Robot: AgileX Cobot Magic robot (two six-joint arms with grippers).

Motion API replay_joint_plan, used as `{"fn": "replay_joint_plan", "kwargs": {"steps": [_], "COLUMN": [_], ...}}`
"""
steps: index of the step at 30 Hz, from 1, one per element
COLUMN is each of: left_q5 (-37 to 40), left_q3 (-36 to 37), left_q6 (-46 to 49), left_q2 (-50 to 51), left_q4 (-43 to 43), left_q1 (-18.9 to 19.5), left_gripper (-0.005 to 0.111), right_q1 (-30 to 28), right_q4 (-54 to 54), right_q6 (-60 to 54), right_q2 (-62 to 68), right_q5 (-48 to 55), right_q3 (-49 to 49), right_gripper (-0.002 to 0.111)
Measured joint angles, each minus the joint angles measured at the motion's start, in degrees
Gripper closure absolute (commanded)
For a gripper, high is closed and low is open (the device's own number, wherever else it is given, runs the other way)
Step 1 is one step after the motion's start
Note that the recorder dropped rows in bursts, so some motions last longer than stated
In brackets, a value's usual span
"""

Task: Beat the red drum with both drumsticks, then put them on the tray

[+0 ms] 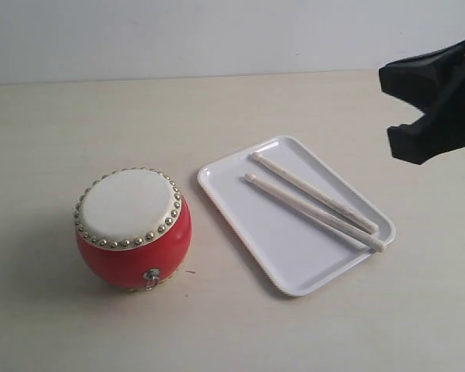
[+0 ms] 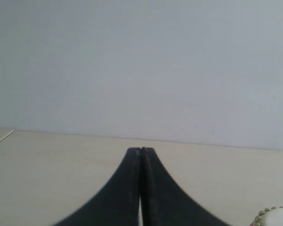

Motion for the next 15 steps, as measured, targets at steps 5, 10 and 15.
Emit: {"fn": "replay_joint_plan", "kwargs": {"steps": [5, 10, 15], "left_q5": [0.0, 0.0, 0.0], "left_q3": [0.0, 0.0, 0.0], "left_q6": [0.0, 0.0, 0.0], "left_q2": [0.0, 0.0, 0.0], "left_q4": [0.0, 0.0, 0.0], "left_q1": [0.0, 0.0, 0.0], "left_gripper": [0.107, 0.107, 0.107], "right_q1": [0.0, -4.0, -11.7], "right_q4": [-1.9, -2.4, -3.8], "right_q6": [-0.9, -0.9, -0.6], "right_q2": [-9.9, -19.8, -28.3], "right_q5": [0.0, 0.0, -0.3], "right_q3": [0.0, 0.8, 7.8], "right_gripper": [0.108, 0.108, 0.108]}}
